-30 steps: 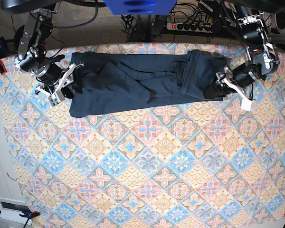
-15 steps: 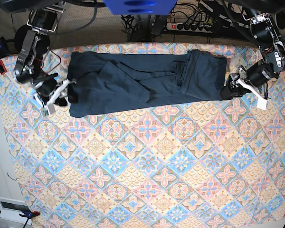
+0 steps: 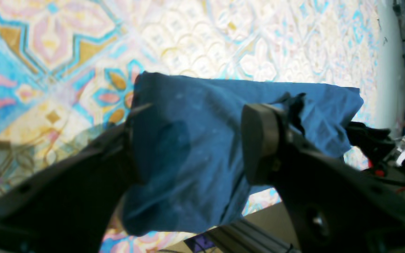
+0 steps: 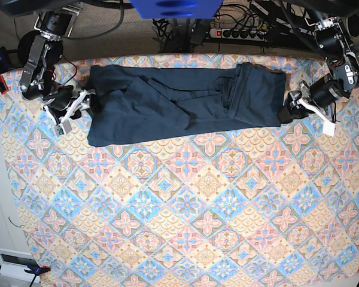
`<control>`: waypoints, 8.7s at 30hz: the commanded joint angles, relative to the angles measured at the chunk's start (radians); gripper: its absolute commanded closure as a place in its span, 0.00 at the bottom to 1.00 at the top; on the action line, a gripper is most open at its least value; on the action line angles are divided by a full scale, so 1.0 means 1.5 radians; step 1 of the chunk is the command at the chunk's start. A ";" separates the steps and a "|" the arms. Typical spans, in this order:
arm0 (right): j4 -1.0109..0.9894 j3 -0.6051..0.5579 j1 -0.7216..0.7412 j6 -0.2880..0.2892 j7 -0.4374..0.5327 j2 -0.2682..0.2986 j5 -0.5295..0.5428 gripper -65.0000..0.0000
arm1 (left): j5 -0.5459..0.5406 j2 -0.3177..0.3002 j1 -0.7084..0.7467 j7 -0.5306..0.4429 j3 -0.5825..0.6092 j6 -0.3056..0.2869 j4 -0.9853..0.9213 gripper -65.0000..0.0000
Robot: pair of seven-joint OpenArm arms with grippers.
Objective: Layout the t-shirt on the table in an organized manner, then fold the t-shirt properly
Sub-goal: 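Release the left gripper and drag the folded shirt with the right gripper, then lift the shirt end with the right gripper and fold it over the bundle, then grasp the bundle with both grippers and press the fold together, then fold the bundle edge with the left gripper toward the right gripper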
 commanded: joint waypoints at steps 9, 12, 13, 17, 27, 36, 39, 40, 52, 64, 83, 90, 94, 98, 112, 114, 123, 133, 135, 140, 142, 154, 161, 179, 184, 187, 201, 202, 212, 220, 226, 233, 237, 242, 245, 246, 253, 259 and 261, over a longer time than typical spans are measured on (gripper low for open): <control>-0.005 -0.027 -0.007 0.002 0.001 -0.012 0.016 0.41 | -0.014 -0.012 -0.008 -0.010 -0.005 -0.004 0.010 0.44; -0.028 -0.053 -0.007 0.002 0.001 -0.012 0.054 0.45 | -0.014 -0.012 -0.008 -0.010 -0.005 -0.004 0.010 0.44; -0.033 -0.060 -0.007 0.002 0.002 -0.012 0.075 0.46 | -0.014 -0.012 -0.008 -0.010 -0.005 -0.004 0.010 0.44; -0.037 -0.084 -0.005 0.002 0.004 -0.012 0.127 0.55 | -0.014 -0.012 -0.008 -0.010 -0.006 -0.004 0.010 0.44; -0.035 -0.055 -0.003 0.002 0.005 -0.012 0.129 0.99 | -0.014 -0.013 -0.008 -0.010 -0.007 -0.004 0.010 0.44; -0.038 0.096 0.008 0.002 0.005 -0.007 0.127 0.99 | -0.014 -0.013 -0.008 -0.011 -0.008 -0.004 0.009 0.44; -0.038 0.110 0.070 0.002 0.001 0.015 0.126 0.99 | -0.004 -0.013 -0.007 -0.011 -0.023 -0.004 0.009 0.44; -0.038 0.111 0.085 0.002 0.001 0.029 0.126 0.99 | 0.006 -0.011 -0.007 -0.011 -0.035 -0.004 0.009 0.44; 0.093 0.028 0.059 0.002 -0.025 0.035 0.129 0.99 | 0.143 0.011 -0.003 -0.011 -0.048 -0.004 0.009 0.73; 0.229 -0.200 0.028 0.002 -0.026 -0.070 0.129 0.99 | 0.180 0.046 -0.002 -0.011 0.006 -0.004 0.008 0.74; 0.230 -0.349 0.085 0.002 -0.033 -0.115 0.127 0.99 | 0.183 0.067 -0.004 -0.011 0.012 -0.004 0.008 0.74; 0.218 -0.511 0.163 0.002 -0.026 -0.115 -0.007 0.96 | 0.183 0.067 -0.004 -0.011 0.012 -0.004 0.008 0.74; 0.188 -0.605 0.170 0.002 -0.026 -0.115 -0.110 0.80 | 0.183 0.067 -0.006 -0.011 0.012 -0.004 0.008 0.74; 0.191 -0.647 0.170 0.002 -0.027 -0.102 -0.139 0.75 | 0.183 0.067 -0.007 -0.011 0.012 -0.004 0.008 0.74; 0.270 -0.639 0.168 0.002 -0.025 -0.008 -0.138 0.74 | 0.184 0.064 0.006 -0.071 0.102 -0.004 0.009 0.74; 0.271 -0.614 0.162 0.002 -0.025 -0.008 -0.138 0.74 | 0.184 0.064 0.006 -0.077 0.123 -0.004 0.009 0.74; 0.265 -0.390 0.116 0.002 0.022 -0.010 -0.025 0.75 | 0.182 0.068 0.003 -0.077 0.132 -0.004 0.010 0.74; 0.163 -0.297 0.120 0.002 0.024 -0.012 -0.044 0.75 | 0.180 0.068 0.005 -0.100 0.133 -0.004 0.010 0.74; 0.144 -0.360 0.120 0.002 0.025 -0.012 -0.070 0.75 | 0.179 0.068 0.004 -0.100 0.132 -0.004 0.013 0.74; 0.142 -0.540 0.120 0.002 0.025 -0.012 -0.142 0.75 | 0.179 0.065 0.002 -0.101 0.126 -0.004 0.022 0.74; 0.142 -0.612 0.125 0.002 0.025 -0.012 -0.164 0.75 | 0.179 0.064 0.002 -0.106 0.126 -0.004 0.023 0.74; 0.140 -0.753 0.258 0.002 0.026 -0.012 -0.173 0.75 | 0.133 0.064 0.024 -0.145 0.158 -0.005 0.082 0.73; 0.142 -0.609 0.220 0.002 0.059 -0.012 -0.173 0.75 | 0.051 0.073 0.067 -0.145 0.243 -0.005 0.195 0.73; 0.137 -0.430 0.219 0.002 0.058 -0.008 -0.172 0.75 | 0.239 0.184 0.031 -0.146 0.286 -0.003 0.104 0.73; 0.139 -0.433 0.219 0.002 0.058 -0.008 -0.172 0.75 | 0.271 0.113 0.070 -0.150 0.272 -0.003 0.090 0.73; 0.141 -0.433 0.219 0.002 0.058 -0.008 -0.172 0.75 | 0.269 0.102 0.091 -0.150 0.208 -0.004 0.091 0.73; 0.135 -0.474 0.223 0.002 0.065 -0.012 -0.172 0.95 | -0.029 0.033 0.170 -0.146 0.223 -0.006 0.162 0.74; 0.126 -0.490 0.223 0.002 0.066 -0.012 -0.173 0.96 | -0.019 0.025 0.170 -0.146 0.243 -0.005 0.159 0.74; -0.018 -0.590 0.299 0.002 0.128 -0.102 -0.301 0.96 | 0.216 0.004 0.166 -0.150 0.338 -0.002 0.122 0.80; -0.182 -0.596 0.348 0.002 0.191 -0.157 -0.362 0.96 | 0.270 0.002 0.089 -0.150 0.339 -0.003 0.008 0.80; -0.155 -0.597 0.341 0.002 0.165 -0.110 -0.362 0.96 | 0.292 0.002 0.016 -0.151 0.352 -0.003 -0.045 0.80; 0.014 -0.578 0.230 0.002 0.120 -0.008 -0.360 0.96 | 0.383 0.006 -0.112 -0.160 0.462 -0.003 -0.126 0.80; 0.113 -0.495 0.166 0.002 0.120 0.034 -0.359 0.96 | 0.412 0.007 -0.192 -0.226 0.535 -0.002 -0.208 0.80; 0.230 -0.404 0.079 0.002 0.119 0.054 -0.359 0.96 | 0.443 0.071 -0.308 -0.265 0.580 -0.001 -0.348 0.80; 0.266 -0.392 0.029 0.002 0.119 0.059 -0.359 0.97 | 0.473 0.122 -0.364 -0.311 0.581 -0.001 -0.421 0.80; 0.269 -0.387 0.014 0.002 0.119 0.059 -0.359 0.97 | 0.482 0.140 -0.382 -0.329 0.581 -0.001 -0.448 0.80; 0.278 -0.394 -0.038 0.002 0.125 0.048 -0.359 0.97 | 0.535 0.248 -0.470 -0.406 0.576 -0.001 -0.561 0.80; 0.273 -0.459 0.033 0.002 0.126 -0.008 -0.340 0.97 | 0.477 0.213 -0.443 -0.359 0.454 -0.001 -0.467 0.80; 0.266 -0.457 0.060 0.002 0.126 -0.027 -0.304 0.99 | 0.436 0.184 -0.408 -0.317 0.387 -0.001 -0.391 0.80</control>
